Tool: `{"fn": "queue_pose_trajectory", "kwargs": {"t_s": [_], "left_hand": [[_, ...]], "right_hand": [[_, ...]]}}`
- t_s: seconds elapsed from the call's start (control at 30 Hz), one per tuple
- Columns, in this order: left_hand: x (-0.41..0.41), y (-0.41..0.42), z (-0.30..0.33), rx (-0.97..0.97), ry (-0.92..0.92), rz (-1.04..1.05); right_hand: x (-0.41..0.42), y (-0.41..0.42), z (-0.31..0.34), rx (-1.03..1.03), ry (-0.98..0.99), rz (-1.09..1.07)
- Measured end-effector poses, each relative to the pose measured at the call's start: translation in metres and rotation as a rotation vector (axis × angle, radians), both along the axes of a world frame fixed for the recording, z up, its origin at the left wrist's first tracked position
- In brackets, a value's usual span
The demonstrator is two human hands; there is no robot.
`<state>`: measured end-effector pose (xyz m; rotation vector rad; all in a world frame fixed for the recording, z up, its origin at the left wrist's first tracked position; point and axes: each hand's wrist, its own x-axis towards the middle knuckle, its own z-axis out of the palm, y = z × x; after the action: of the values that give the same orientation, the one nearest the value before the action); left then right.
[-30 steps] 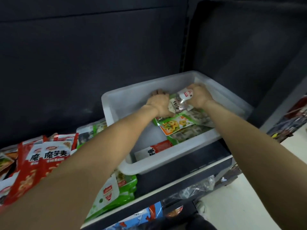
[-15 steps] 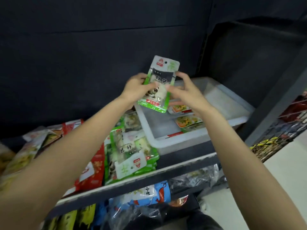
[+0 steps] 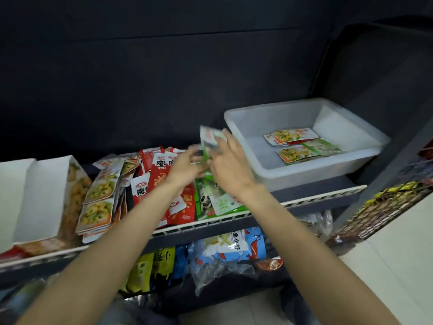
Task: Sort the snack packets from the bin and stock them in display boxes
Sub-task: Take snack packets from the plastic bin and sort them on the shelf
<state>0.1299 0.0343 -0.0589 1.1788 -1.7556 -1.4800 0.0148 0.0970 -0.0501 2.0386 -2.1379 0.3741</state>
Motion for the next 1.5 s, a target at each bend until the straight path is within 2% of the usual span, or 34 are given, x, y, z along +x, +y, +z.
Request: {"fn": "queue_pose_trajectory", "kwargs": {"t_s": [0.07, 0.13, 0.2, 0.37, 0.43, 0.57, 0.73, 0.83, 0.93, 1.03, 1.1, 1.2, 1.33, 1.5], "left_hand": [[-0.01, 0.0, -0.015, -0.045, -0.114, -0.089], [-0.015, 0.0, -0.021, -0.22, -0.322, -0.197], [-0.015, 0.0, -0.02, -0.405, -0.475, -0.24], [-0.005, 0.009, -0.011, -0.653, -0.624, -0.249], [-0.002, 0.011, -0.002, -0.797, -0.61, -0.149], [-0.017, 0.014, 0.025, -0.962, -0.364, -0.06], [-0.077, 0.009, 0.051, -0.983, -0.172, -0.226], [-0.131, -0.006, 0.055, -0.901, -0.138, -0.341], [-0.187, -0.024, 0.049, -0.814, -0.238, -0.442], [-0.235, -0.039, 0.035, -0.902, -0.481, -0.541], [-0.257, -0.048, 0.023, -0.978, -0.686, -0.585], [-0.28, -0.063, 0.005, -0.984, -0.875, -0.641], [-0.3, -0.077, -0.012, -0.917, -0.966, -0.779], [-0.309, -0.077, -0.018, -1.033, -0.96, -0.781]], "right_hand": [[0.0, 0.009, -0.012, 0.143, 0.127, -0.035], [-0.003, 0.018, -0.021, 0.197, 0.173, -0.06], [-0.006, 0.022, -0.028, 0.166, 0.176, -0.036], [-0.008, 0.027, -0.014, 0.092, 0.074, 0.014], [-0.014, 0.032, 0.01, -0.014, 0.051, 0.043], [-0.054, 0.046, 0.058, -0.206, -0.015, -0.016], [-0.163, 0.044, 0.059, -0.03, -0.142, -0.292], [-0.221, 0.036, 0.041, 0.079, -0.155, -0.408], [-0.255, 0.019, 0.026, 0.303, -0.038, -0.44], [-0.278, -0.001, 0.015, 0.464, 0.009, -0.381], [-0.292, -0.014, 0.004, 0.498, 0.006, -0.355], [-0.31, -0.032, -0.014, 0.557, -0.081, -0.302], [-0.32, -0.053, -0.024, 0.613, -0.147, -0.244], [-0.321, -0.059, -0.027, 0.633, -0.147, -0.218]]}}
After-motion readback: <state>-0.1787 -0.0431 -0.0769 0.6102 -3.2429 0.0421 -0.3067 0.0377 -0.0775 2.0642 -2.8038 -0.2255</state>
